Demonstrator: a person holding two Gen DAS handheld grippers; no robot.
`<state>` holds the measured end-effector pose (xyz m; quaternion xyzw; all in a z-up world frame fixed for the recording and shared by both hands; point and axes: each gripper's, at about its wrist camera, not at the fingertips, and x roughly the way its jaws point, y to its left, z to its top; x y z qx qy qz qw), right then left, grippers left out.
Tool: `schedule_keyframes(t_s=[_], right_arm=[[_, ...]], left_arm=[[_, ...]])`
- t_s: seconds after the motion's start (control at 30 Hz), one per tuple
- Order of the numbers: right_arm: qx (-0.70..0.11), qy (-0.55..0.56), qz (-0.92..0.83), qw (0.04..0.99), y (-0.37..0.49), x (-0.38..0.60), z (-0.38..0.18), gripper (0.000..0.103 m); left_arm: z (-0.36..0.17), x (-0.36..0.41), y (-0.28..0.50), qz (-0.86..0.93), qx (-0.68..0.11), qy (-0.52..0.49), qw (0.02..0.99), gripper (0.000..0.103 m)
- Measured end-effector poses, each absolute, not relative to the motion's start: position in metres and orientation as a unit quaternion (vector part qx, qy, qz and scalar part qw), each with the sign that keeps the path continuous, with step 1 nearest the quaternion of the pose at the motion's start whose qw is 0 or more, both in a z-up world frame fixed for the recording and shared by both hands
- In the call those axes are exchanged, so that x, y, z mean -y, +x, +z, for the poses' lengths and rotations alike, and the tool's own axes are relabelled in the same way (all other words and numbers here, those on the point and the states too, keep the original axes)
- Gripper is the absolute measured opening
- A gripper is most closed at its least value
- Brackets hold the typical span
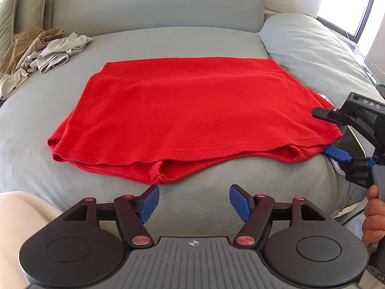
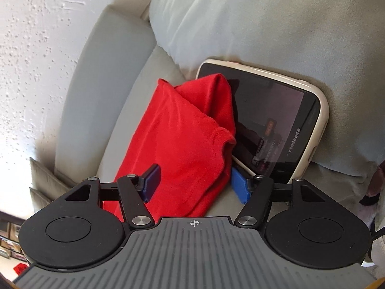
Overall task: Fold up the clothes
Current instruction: 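Grasp the folded shirt edge beside the phone with the right gripper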
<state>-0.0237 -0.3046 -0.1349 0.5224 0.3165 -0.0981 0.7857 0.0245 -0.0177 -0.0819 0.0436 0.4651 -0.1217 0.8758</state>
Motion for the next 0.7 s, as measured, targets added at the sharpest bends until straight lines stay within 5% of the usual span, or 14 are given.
schedule_keyframes(t_s=[0.7], right_arm=[[-0.277,0.494,-0.095,0.819,0.038,0.295,-0.147,0.039]], left_arm=[[-0.080,-0.007,0.037,-0.105,-0.466,0.003,0.878,0.068]])
